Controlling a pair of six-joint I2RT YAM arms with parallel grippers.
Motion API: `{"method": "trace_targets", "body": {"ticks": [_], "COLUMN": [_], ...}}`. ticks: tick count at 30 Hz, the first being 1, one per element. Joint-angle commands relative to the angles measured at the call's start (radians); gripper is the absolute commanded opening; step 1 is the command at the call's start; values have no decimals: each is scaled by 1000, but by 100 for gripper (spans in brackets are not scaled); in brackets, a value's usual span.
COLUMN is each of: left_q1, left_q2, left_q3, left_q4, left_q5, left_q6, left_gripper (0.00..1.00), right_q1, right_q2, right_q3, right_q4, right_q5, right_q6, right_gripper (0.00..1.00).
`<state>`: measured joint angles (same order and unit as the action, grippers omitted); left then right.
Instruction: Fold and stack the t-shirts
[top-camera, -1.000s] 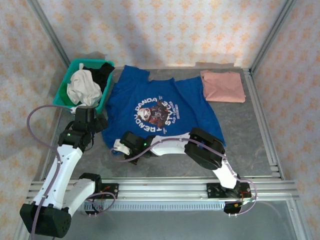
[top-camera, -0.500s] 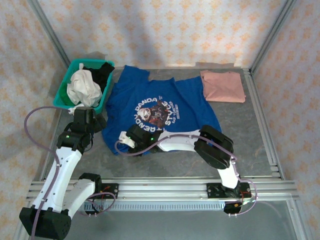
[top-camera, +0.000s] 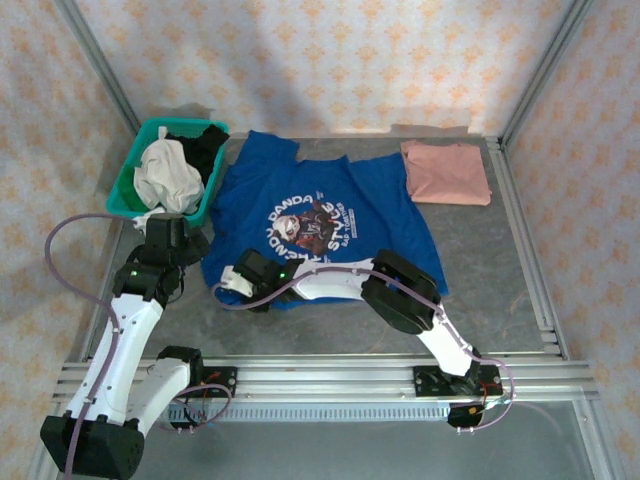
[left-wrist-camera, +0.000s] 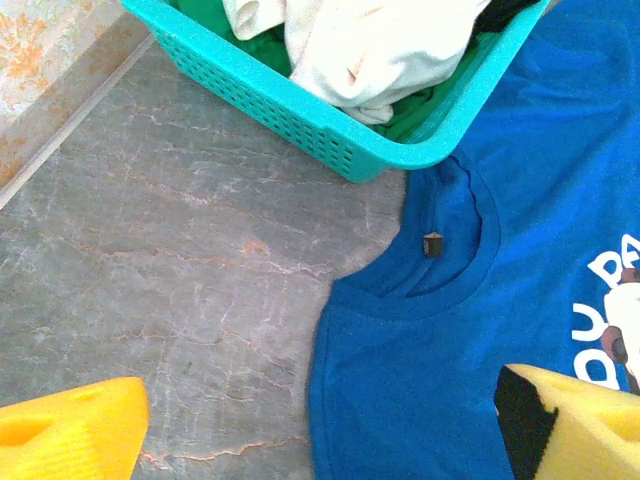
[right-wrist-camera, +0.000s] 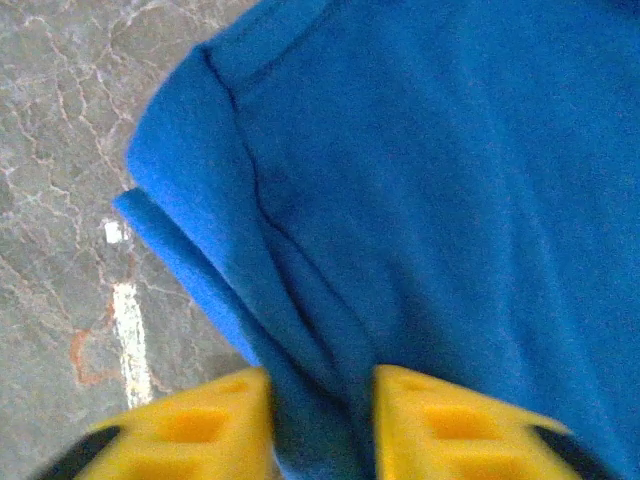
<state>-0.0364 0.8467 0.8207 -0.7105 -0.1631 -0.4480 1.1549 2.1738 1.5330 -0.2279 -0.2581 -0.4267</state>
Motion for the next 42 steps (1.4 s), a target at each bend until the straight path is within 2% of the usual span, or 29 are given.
{"method": "trace_targets", "body": {"ticks": [1,4,8,12,13,15,17,20,23,25,30,33,35,39,42], "left_q1": [10,10,13,16,15,15,16,15,7,-18,-253,-329,-340,-347,-354], "left_q2": [-10,-18,-38,-37,-32,-22,-17,-20,-23,-23,42,124,160,242,304], "left_q3": [-13,-7,-10,-17,-22,-26,-34,-54,-89,-123,-211,-252,-296,-349,-347], "left_q4": [-18,-25,-24,-16,-12,-12,-16,-16,-6,-3,54,83,132,238,290], "left_q5": [-28,-32,-42,-39,-30,-21,-11,43,134,157,110,85,92,118,137], "left_q6": [-12,-15,-19,-17,-17,-21,-24,-37,-38,-47,-161,-235,-269,-300,-306], "left_gripper": [91,91,90,90,90,90,90,90,87,85,80,78,74,62,47], "right_q1": [3,0,-25,-95,-118,-160,-189,-214,-219,-218,-221,-252,-288,-367,-406], "right_q2": [-21,-137,-287,-261,-213,-102,-1,40,-69,-163,-395,-485,-527,-611,-658], "right_q3": [-3,-61,-127,-106,-74,27,129,183,86,1,-265,-359,-397,-486,-534], "right_q4": [-44,-2,30,1,-31,-114,-198,-249,-183,-131,0,-6,-29,-28,-22], "right_q5": [7,5,-88,-223,-258,-246,-161,-74,-87,-65,61,165,230,270,287], "right_q6": [11,55,138,203,201,232,261,289,307,330,387,442,487,538,570], "right_gripper": [13,0,0,0,9,39,43,62,65,69,77,79,79,80,81]}}
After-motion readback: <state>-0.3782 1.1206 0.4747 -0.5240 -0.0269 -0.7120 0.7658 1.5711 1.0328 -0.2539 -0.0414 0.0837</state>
